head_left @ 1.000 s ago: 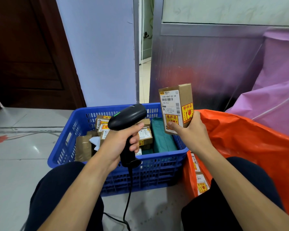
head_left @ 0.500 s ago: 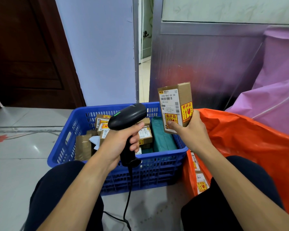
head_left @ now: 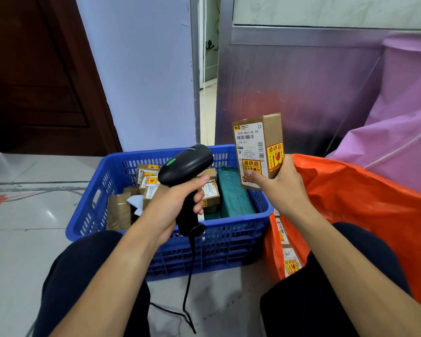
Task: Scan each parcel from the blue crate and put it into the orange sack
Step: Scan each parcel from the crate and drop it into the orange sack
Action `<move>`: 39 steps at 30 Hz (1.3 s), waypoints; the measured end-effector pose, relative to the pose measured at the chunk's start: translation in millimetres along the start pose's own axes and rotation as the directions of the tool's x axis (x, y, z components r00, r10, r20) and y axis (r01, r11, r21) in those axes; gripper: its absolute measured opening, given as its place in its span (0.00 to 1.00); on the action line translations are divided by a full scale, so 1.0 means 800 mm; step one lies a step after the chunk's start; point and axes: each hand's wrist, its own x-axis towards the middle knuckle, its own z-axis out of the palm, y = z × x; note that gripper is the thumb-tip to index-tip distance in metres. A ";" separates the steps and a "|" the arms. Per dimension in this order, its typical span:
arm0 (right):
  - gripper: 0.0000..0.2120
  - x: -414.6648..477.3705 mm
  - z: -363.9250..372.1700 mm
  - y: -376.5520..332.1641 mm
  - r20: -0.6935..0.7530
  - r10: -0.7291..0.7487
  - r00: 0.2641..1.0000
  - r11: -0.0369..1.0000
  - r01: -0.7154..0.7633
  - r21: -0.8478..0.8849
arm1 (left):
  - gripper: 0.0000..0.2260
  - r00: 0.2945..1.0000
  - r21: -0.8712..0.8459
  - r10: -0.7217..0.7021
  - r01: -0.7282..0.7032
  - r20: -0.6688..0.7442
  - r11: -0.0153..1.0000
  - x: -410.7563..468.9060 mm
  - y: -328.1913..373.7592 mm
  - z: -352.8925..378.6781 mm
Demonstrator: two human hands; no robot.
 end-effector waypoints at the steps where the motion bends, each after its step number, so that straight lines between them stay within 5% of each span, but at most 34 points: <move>1: 0.25 0.001 -0.002 0.000 -0.005 0.009 1.000 1.000 -0.009 0.006 | 0.07 1.000 0.001 0.004 -0.004 -0.005 1.000 0.001 0.000 0.002; 10: 0.30 0.031 -0.036 0.008 -0.264 0.066 0.962 0.997 -0.053 0.055 | 0.08 0.999 0.050 -0.043 0.043 0.005 0.998 0.011 -0.023 0.013; 18: 0.38 0.089 -0.065 0.094 -0.338 0.365 0.868 0.930 -0.359 0.082 | 0.07 0.984 0.038 -0.124 0.130 -0.127 0.991 0.047 -0.070 0.043; 24: 0.38 0.089 -0.049 0.188 -0.247 0.579 0.777 0.812 -0.578 0.082 | 0.11 0.952 0.096 -0.294 0.302 -0.086 0.949 0.071 -0.112 0.072; 30: 0.39 0.070 -0.020 0.292 -0.223 0.787 0.575 0.605 -0.790 0.098 | 0.14 0.917 0.145 -0.381 0.395 -0.113 0.907 0.102 -0.142 0.080; 34: 0.37 0.082 -0.002 0.317 -0.209 0.856 0.473 0.512 -0.832 0.212 | 0.18 0.906 0.153 -0.389 0.413 -0.166 0.898 0.126 -0.158 0.085; 39: 0.47 0.114 0.040 0.401 -0.054 0.904 0.424 0.407 -0.816 0.411 | 0.17 0.868 0.064 -0.442 0.466 -0.227 0.883 0.147 -0.178 0.082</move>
